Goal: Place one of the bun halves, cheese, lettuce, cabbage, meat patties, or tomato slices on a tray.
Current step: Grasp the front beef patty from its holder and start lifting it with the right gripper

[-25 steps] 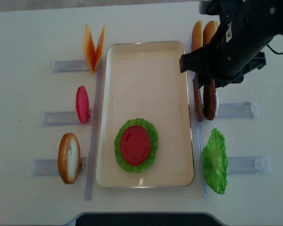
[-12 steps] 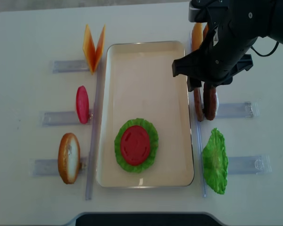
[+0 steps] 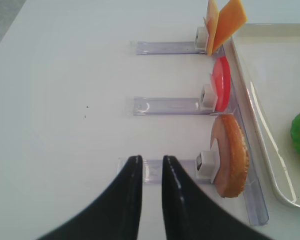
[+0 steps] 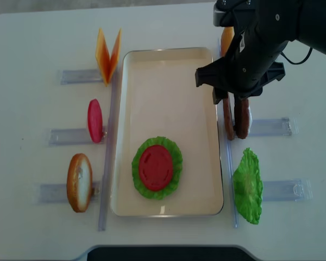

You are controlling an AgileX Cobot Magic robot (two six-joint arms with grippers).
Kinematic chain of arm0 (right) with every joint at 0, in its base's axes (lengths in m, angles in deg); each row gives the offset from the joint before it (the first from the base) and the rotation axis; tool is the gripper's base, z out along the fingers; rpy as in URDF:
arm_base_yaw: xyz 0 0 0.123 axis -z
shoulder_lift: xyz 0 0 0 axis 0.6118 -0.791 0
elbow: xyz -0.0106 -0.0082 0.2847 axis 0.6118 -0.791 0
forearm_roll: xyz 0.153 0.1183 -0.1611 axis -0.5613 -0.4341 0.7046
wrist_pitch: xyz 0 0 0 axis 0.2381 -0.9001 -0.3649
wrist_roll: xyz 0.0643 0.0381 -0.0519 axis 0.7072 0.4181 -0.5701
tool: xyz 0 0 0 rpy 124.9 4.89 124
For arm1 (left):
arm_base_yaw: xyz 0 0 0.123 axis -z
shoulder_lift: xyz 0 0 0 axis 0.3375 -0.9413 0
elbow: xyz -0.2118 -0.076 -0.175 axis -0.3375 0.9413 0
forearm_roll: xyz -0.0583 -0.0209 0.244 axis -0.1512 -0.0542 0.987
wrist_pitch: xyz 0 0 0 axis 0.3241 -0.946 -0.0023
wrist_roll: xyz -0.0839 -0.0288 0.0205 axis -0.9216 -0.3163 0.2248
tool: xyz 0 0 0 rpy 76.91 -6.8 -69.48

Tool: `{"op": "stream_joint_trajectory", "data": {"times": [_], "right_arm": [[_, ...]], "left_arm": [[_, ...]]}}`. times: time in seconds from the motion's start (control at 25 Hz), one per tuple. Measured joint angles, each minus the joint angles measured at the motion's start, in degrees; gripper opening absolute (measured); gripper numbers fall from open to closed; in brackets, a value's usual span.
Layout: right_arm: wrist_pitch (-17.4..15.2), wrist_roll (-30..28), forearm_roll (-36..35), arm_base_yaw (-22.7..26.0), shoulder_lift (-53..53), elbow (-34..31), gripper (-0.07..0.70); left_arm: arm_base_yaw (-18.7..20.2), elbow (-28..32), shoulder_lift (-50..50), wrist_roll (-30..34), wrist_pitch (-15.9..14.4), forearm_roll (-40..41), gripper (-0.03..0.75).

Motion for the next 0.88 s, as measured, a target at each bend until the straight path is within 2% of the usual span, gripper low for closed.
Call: {"op": "stream_joint_trajectory", "data": {"times": [0.88], "right_arm": [[-0.6, -2.6, 0.3, 0.7, -3.3, 0.1, 0.377]], "left_arm": [[0.0, 0.0, 0.0, 0.0, 0.0, 0.0, 0.108]]}}
